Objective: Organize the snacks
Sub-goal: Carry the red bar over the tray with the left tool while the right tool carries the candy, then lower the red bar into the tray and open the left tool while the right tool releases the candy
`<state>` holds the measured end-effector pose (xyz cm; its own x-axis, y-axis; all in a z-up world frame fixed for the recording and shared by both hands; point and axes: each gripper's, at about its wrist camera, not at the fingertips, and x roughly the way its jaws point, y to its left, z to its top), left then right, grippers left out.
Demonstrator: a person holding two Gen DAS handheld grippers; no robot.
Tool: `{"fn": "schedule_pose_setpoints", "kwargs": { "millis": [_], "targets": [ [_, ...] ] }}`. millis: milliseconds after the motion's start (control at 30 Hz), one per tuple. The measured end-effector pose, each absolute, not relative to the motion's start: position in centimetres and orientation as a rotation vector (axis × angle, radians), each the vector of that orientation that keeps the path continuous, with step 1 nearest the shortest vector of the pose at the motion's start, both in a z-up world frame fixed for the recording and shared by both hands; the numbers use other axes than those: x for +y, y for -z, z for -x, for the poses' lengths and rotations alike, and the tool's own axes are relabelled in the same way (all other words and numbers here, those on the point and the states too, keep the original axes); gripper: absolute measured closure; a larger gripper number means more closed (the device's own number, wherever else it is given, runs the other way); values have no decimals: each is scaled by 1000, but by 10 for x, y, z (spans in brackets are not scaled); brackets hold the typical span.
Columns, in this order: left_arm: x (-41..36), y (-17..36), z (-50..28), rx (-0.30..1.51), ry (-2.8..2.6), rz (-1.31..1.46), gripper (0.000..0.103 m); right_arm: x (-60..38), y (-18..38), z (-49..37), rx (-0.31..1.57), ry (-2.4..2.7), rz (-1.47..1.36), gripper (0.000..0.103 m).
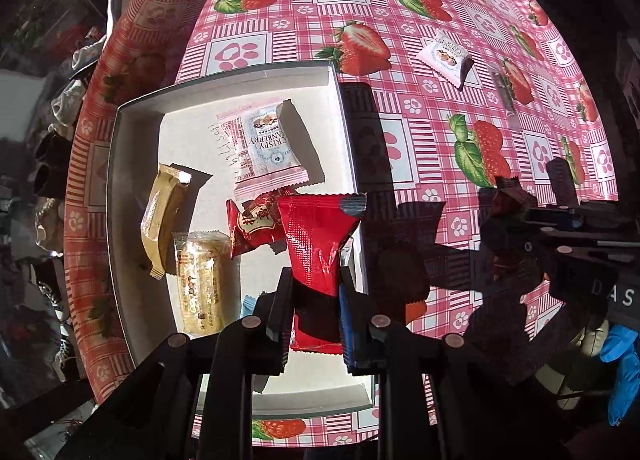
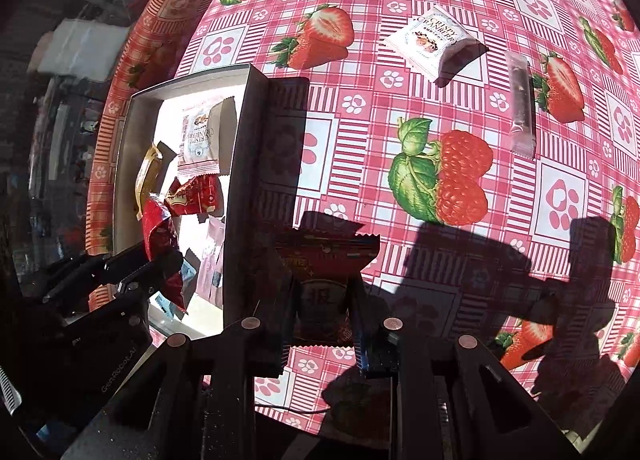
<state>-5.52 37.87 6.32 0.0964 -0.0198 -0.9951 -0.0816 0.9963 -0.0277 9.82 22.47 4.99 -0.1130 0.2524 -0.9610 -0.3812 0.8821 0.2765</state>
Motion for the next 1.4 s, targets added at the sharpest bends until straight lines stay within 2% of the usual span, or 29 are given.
{"fn": "schedule_pose_setpoints", "kwargs": {
  "millis": [533, 1267, 1333, 1367, 1400],
  "targets": [
    [444, -46, 79, 1522, -162, 169, 81, 318, -44, -51, 1614, -706, 195, 77],
    [466, -24, 84, 1559, -183, 215, 80, 367, -28, -34, 1644, -731, 277, 77],
    [467, -22, 84, 1564, -181, 215, 77, 370, -26, -31, 1646, -729, 284, 77],
    [466, -21, 84, 1569, -184, 214, 69, 371, -25, -29, 1652, -728, 281, 77],
    [466, -21, 84, 1572, -185, 215, 56, 372, -24, -29, 1659, -727, 276, 74]
  ]
}}
